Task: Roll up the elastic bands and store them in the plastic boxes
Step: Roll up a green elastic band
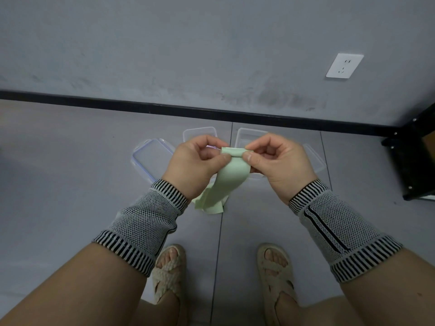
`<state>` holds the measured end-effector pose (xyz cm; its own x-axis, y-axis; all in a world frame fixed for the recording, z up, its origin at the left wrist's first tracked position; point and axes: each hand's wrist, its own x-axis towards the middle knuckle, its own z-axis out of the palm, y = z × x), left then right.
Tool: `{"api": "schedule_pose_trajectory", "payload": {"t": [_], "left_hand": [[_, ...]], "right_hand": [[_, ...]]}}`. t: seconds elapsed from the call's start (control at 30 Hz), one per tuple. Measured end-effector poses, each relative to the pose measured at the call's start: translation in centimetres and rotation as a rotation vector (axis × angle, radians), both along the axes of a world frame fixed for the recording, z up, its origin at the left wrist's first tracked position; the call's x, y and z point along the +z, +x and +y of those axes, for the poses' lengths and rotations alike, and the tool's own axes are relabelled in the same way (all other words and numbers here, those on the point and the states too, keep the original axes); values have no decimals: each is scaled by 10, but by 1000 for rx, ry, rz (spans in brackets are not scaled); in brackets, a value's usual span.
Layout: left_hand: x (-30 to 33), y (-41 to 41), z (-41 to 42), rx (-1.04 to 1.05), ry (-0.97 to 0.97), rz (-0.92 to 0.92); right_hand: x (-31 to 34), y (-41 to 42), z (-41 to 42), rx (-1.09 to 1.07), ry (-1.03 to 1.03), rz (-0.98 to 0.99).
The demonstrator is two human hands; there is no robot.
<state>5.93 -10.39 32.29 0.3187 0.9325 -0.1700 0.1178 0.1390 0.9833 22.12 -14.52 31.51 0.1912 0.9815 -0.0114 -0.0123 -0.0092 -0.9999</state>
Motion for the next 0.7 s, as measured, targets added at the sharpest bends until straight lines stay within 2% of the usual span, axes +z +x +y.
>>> {"api": "schedule_pose_trajectory", "payload": {"t": [0.13, 0.27, 0.5, 0.7], "left_hand": [[0, 1, -1, 0, -30, -56], [2, 0, 0, -3, 50, -37], [8, 1, -2, -15, 131, -67], [5, 1, -2, -36, 72, -94]], "right_hand": [[0, 0, -1, -9, 22, -19], [2, 0, -2, 2, 36, -54], [3, 1, -5, 29, 18, 43], [4, 2, -5, 14, 31, -12]]}}
